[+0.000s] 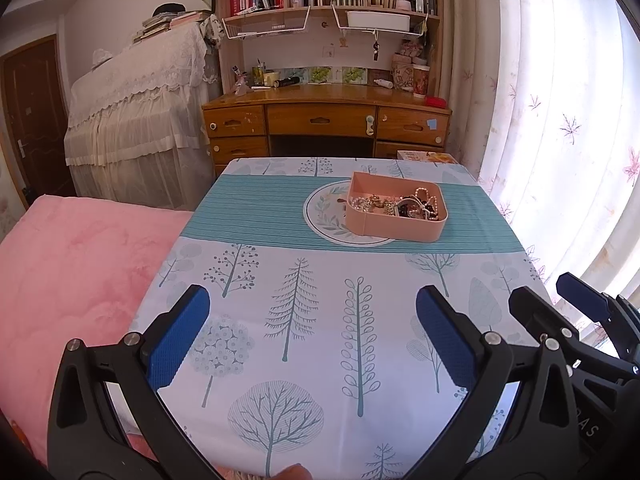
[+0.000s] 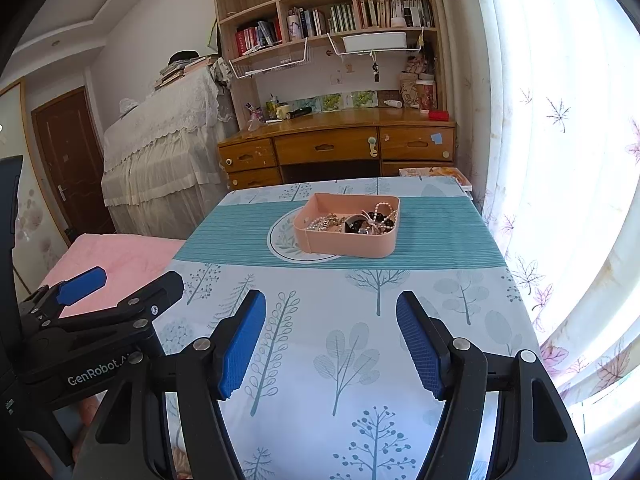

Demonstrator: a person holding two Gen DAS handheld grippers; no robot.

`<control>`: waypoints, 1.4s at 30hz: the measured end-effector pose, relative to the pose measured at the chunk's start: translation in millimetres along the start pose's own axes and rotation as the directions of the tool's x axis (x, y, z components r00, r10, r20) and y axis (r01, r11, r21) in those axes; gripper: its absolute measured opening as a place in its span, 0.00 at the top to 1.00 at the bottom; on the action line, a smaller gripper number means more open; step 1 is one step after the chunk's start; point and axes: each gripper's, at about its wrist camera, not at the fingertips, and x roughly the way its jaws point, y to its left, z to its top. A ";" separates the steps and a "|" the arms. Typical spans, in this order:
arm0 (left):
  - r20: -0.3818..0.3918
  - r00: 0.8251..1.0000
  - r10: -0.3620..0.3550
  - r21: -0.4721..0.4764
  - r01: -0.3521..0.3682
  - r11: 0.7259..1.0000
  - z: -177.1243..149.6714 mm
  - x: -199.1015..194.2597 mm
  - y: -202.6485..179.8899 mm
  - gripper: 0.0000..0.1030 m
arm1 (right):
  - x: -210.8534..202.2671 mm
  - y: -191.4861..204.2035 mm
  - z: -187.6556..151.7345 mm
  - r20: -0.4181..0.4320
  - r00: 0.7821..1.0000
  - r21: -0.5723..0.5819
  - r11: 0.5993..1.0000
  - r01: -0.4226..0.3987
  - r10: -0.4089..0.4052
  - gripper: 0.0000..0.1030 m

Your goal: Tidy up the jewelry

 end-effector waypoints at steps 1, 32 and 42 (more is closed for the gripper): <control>-0.001 1.000 0.000 0.000 0.000 1.000 -0.9 -1.4 -0.4 0.01 | 1.7 -0.1 1.7 -0.001 1.000 0.000 1.000 0.000 0.000 0.33; -0.007 1.000 0.003 0.002 -0.003 1.000 -3.5 -3.1 -0.8 0.01 | 14.1 -3.1 4.2 -0.010 1.000 0.006 1.000 -0.005 0.005 0.33; -0.011 1.000 0.005 0.004 -0.005 1.000 -11.3 -0.3 3.1 0.01 | 14.4 -4.4 3.6 -0.014 1.000 0.009 1.000 -0.006 0.006 0.33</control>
